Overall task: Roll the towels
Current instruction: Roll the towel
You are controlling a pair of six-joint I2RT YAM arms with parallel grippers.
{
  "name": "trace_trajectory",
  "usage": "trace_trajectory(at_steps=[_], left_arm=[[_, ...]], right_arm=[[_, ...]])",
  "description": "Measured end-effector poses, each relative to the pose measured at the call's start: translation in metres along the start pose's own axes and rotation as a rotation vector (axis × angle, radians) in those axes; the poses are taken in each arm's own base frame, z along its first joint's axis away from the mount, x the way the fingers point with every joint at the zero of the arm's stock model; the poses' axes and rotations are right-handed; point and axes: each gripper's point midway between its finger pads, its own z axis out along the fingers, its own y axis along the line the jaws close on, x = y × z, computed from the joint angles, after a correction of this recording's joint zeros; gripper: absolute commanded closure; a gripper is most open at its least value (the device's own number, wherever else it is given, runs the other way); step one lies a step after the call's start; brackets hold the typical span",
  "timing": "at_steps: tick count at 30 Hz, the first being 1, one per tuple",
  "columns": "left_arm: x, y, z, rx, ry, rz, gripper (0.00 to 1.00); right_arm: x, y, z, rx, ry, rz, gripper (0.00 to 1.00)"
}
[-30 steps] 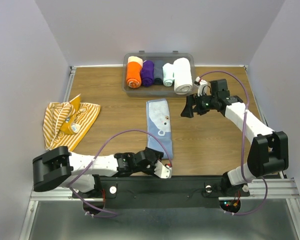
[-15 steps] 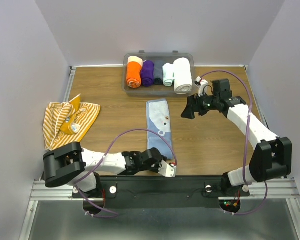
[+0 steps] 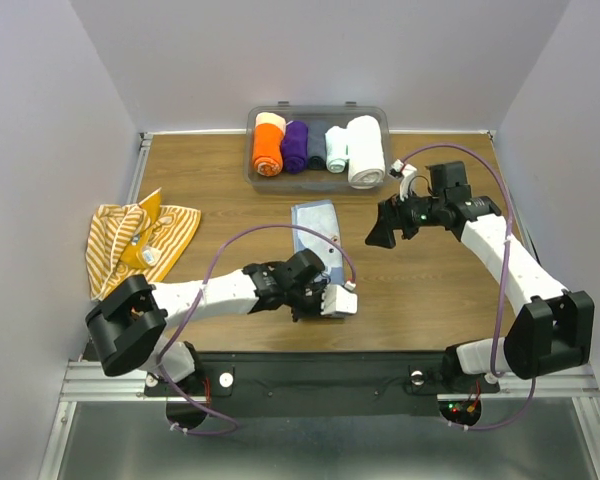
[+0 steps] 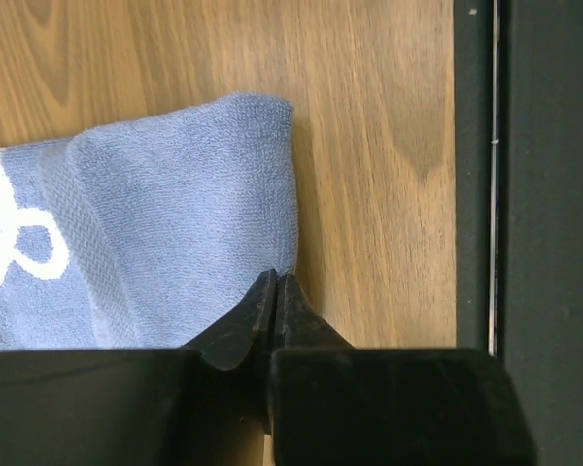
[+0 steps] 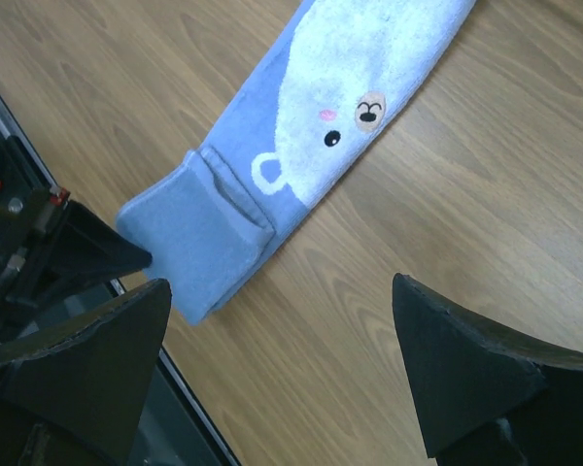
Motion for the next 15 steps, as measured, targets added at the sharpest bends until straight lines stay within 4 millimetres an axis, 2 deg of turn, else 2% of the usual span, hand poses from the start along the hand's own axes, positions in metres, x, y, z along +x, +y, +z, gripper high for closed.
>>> trace_trajectory(at_steps=[3, 7, 15], left_arm=[[-0.004, 0.006, -0.005, 0.038, -0.016, -0.041, 1.00], [0.001, 0.011, -0.008, 0.084, -0.013, -0.090, 1.00], [0.009, 0.019, -0.004, 0.166, 0.001, -0.157, 1.00]], right_arm=[[0.005, 0.001, -0.001, -0.007, 0.016, -0.007, 0.00], [0.009, 0.001, -0.002, -0.007, 0.031, -0.022, 0.00], [0.018, 0.004, -0.010, -0.005, 0.064, -0.099, 0.01]])
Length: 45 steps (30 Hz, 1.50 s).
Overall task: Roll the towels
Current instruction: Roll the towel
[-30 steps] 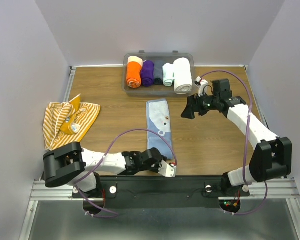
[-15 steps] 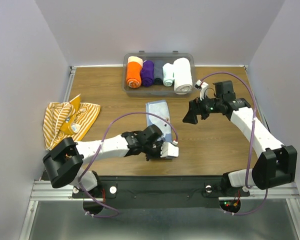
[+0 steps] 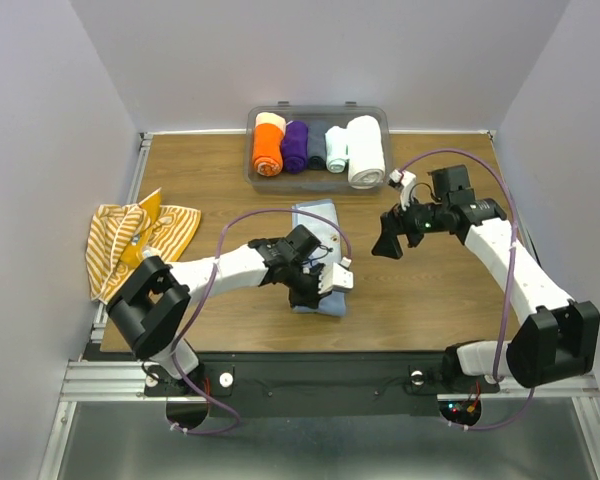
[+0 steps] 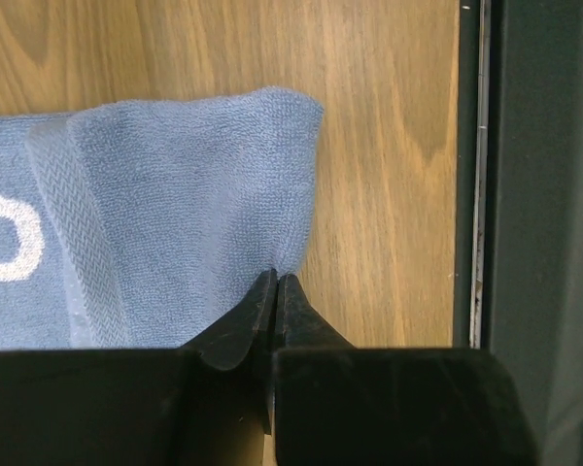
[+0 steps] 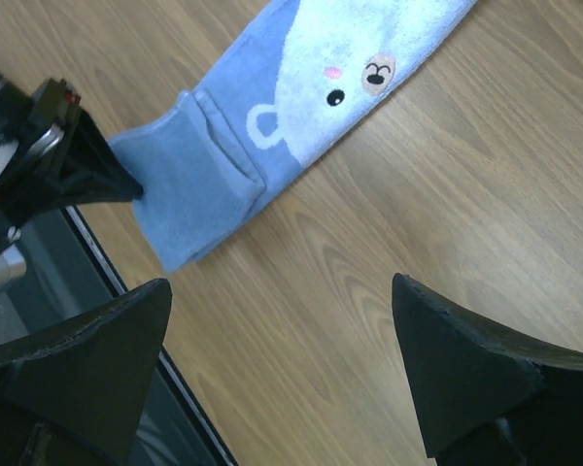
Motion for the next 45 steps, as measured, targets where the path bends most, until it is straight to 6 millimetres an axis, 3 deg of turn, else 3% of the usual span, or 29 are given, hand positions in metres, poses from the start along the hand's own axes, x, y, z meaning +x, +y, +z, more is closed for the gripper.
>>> trace_trajectory(at_steps=[4, 8, 15, 20, 26, 30, 35, 40, 45], left_arm=[[-0.006, 0.005, 0.000, 0.041, -0.008, -0.020, 1.00], [-0.009, 0.012, 0.003, 0.082, -0.019, -0.061, 1.00], [0.005, 0.034, 0.017, 0.205, -0.003, -0.221, 1.00], [0.013, 0.045, 0.009, 0.241, -0.020, -0.322, 1.00], [0.014, 0.045, 0.014, 0.290, -0.027, -0.364, 0.96], [0.013, 0.041, 0.013, 0.308, -0.032, -0.374, 0.94], [0.013, 0.040, 0.014, 0.329, -0.027, -0.391, 0.95], [0.014, 0.038, 0.019, 0.374, -0.023, -0.422, 0.94], [0.013, 0.037, 0.020, 0.389, -0.021, -0.432, 0.94]], right_arm=[[0.009, 0.005, -0.007, -0.002, 0.015, -0.069, 0.02], [0.031, 0.007, -0.011, 0.009, 0.065, -0.106, 0.02], [0.056, 0.010, -0.020, 0.022, 0.123, -0.183, 0.09], [0.084, 0.018, -0.020, -0.005, 0.205, -0.240, 0.16], [0.088, 0.031, -0.012, -0.052, 0.233, -0.298, 0.18], [0.087, 0.037, -0.001, -0.069, 0.253, -0.342, 0.19], [0.083, 0.050, 0.033, -0.063, 0.296, -0.471, 0.19], [0.088, 0.092, 0.074, -0.088, 0.314, -0.656, 0.19], [0.079, 0.094, 0.094, -0.017, 0.284, -0.708, 0.19]])
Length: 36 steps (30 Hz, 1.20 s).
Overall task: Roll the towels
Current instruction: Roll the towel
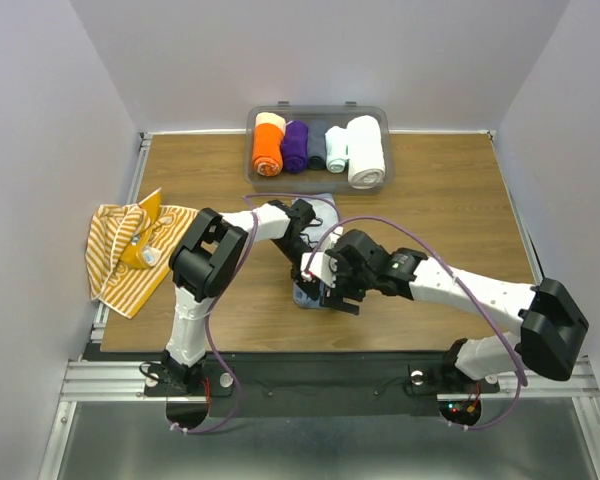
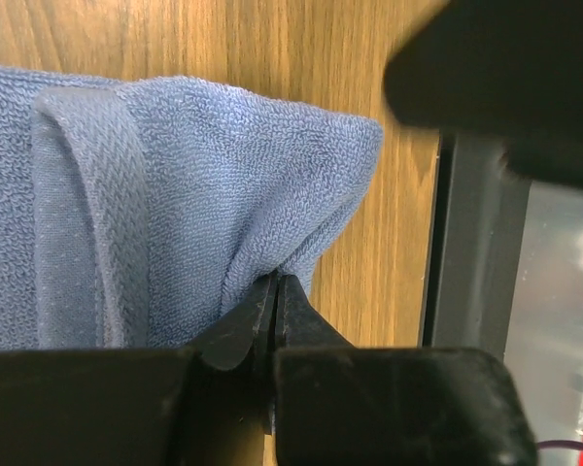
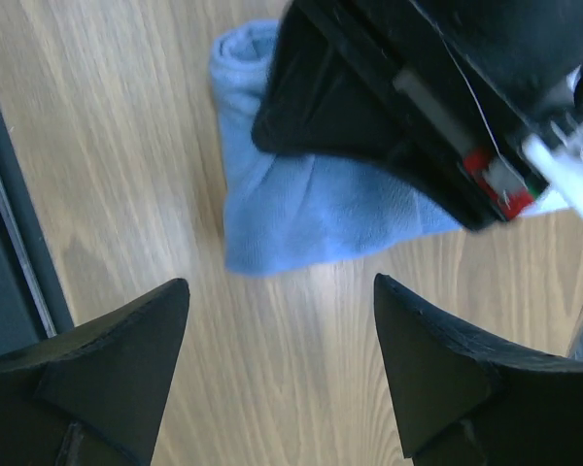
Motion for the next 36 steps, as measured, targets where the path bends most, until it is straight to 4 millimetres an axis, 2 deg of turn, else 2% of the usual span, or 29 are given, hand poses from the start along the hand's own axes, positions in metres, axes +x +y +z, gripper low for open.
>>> trace_trajectory(at_steps=[5, 9, 13, 19, 22, 23, 25, 27, 32, 36], left_arm=[[-0.001, 0.001, 0.001, 0.042, -0.009, -0.034, 0.93], [0.000, 0.001, 0.001, 0.059, -0.017, -0.042, 0.92], [0.001, 0.000, 0.000, 0.071, -0.019, -0.041, 0.91], [0.002, 0.000, -0.001, 0.074, -0.015, -0.030, 0.87], [0.003, 0.000, -0.003, 0.075, -0.015, -0.031, 0.86], [0.003, 0.000, -0.003, 0.075, -0.016, -0.032, 0.82], [0.003, 0.000, -0.004, 0.076, -0.019, -0.034, 0.77], [0.004, 0.000, -0.005, 0.079, -0.021, -0.039, 0.72], [0.001, -0.003, -0.011, 0.071, -0.029, -0.045, 0.66], [-0.014, -0.006, -0.037, 0.004, -0.078, 0.000, 0.64]], right_arm=[[-0.011, 0.012, 0.020, 0.013, -0.003, -0.069, 0.20], [-0.008, 0.018, 0.034, 0.012, 0.018, -0.092, 0.19], [-0.001, 0.012, 0.049, 0.047, 0.036, -0.104, 0.19], [0.013, 0.011, 0.065, 0.061, 0.061, -0.115, 0.28], [0.017, 0.013, 0.071, 0.054, 0.067, -0.121, 0.44], [0.018, 0.013, 0.072, 0.052, 0.064, -0.120, 0.56], [0.017, 0.015, 0.073, 0.045, 0.057, -0.125, 0.70], [0.017, 0.016, 0.074, 0.042, 0.047, -0.120, 0.95], [0.017, 0.021, 0.076, 0.030, 0.019, -0.106, 0.99], [0.017, 0.034, 0.071, -0.030, -0.002, -0.078, 0.99]])
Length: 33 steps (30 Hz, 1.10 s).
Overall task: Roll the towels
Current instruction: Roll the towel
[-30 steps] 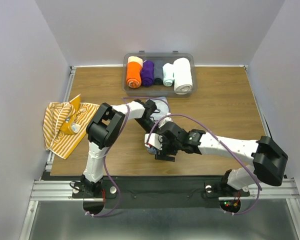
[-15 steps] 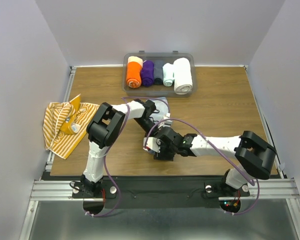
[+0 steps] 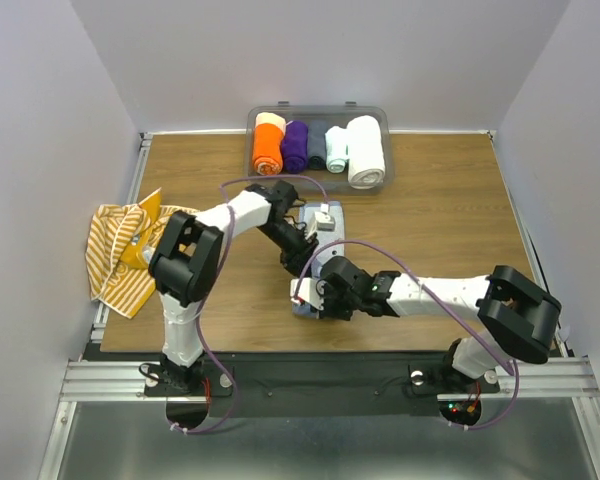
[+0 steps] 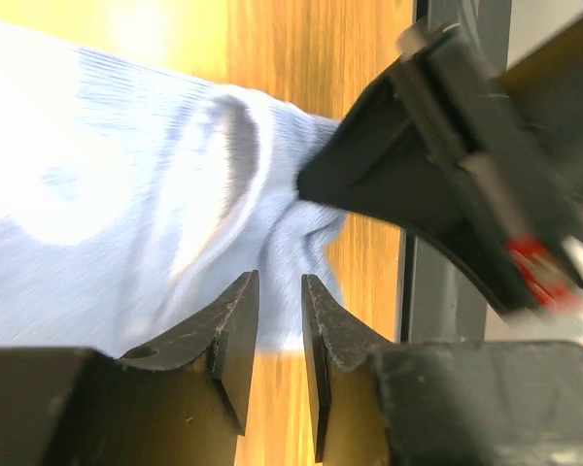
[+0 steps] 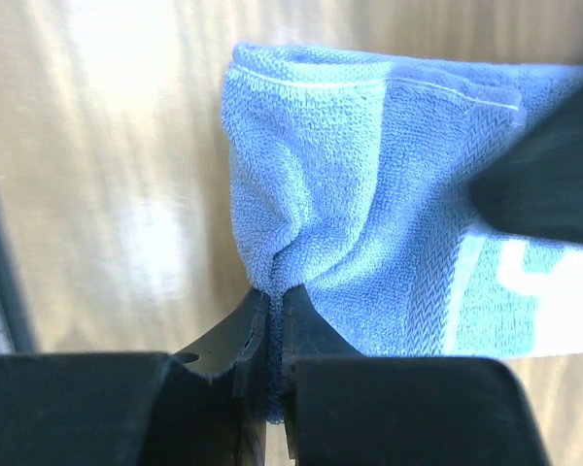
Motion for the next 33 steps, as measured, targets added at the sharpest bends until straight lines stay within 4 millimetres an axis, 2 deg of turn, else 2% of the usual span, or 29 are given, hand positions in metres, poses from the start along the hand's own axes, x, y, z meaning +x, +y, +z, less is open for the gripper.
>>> trace_trajectory(at_steps=[4, 7, 10, 12, 15, 19, 22, 25, 28, 29, 33], left_arm=[[-0.020, -0.001, -0.051, -0.116, -0.104, 0.049, 0.61], [-0.025, 0.005, -0.092, -0.217, -0.192, 0.057, 0.58], [-0.019, 0.006, -0.125, -0.314, -0.260, 0.048, 0.57], [-0.006, 0.005, -0.145, -0.415, -0.308, 0.050, 0.54], [0.009, -0.008, -0.159, -0.545, -0.328, 0.107, 0.45], [0.030, -0.030, -0.159, -0.691, -0.309, 0.277, 0.37], [0.046, -0.033, -0.150, -0.765, -0.246, 0.404, 0.36], [0.067, -0.037, -0.123, -0.776, -0.144, 0.551, 0.30], [0.079, -0.045, -0.097, -0.750, -0.066, 0.693, 0.18], [0.080, -0.051, -0.083, -0.727, -0.041, 0.767, 0.18], [0.070, -0.062, -0.060, -0.692, -0.008, 0.929, 0.12]], right_arm=[[-0.002, 0.014, -0.003, -0.075, -0.020, 0.038, 0.99], [-0.001, 0.021, -0.007, -0.145, -0.031, 0.103, 0.99], [-0.006, 0.020, -0.013, -0.203, -0.060, 0.186, 1.00], [-0.011, 0.012, -0.017, -0.243, -0.092, 0.264, 0.99], [-0.017, 0.000, -0.021, -0.300, -0.137, 0.366, 0.99], [-0.019, -0.002, -0.021, -0.398, -0.158, 0.474, 1.00], [-0.020, 0.003, -0.018, -0.479, -0.168, 0.534, 0.99], [-0.017, 0.007, -0.018, -0.564, -0.176, 0.617, 0.99], [-0.015, 0.002, -0.019, -0.632, -0.198, 0.705, 0.99], [-0.014, 0.000, -0.019, -0.641, -0.202, 0.722, 0.99], [-0.012, -0.007, -0.020, -0.689, -0.229, 0.793, 0.99]])
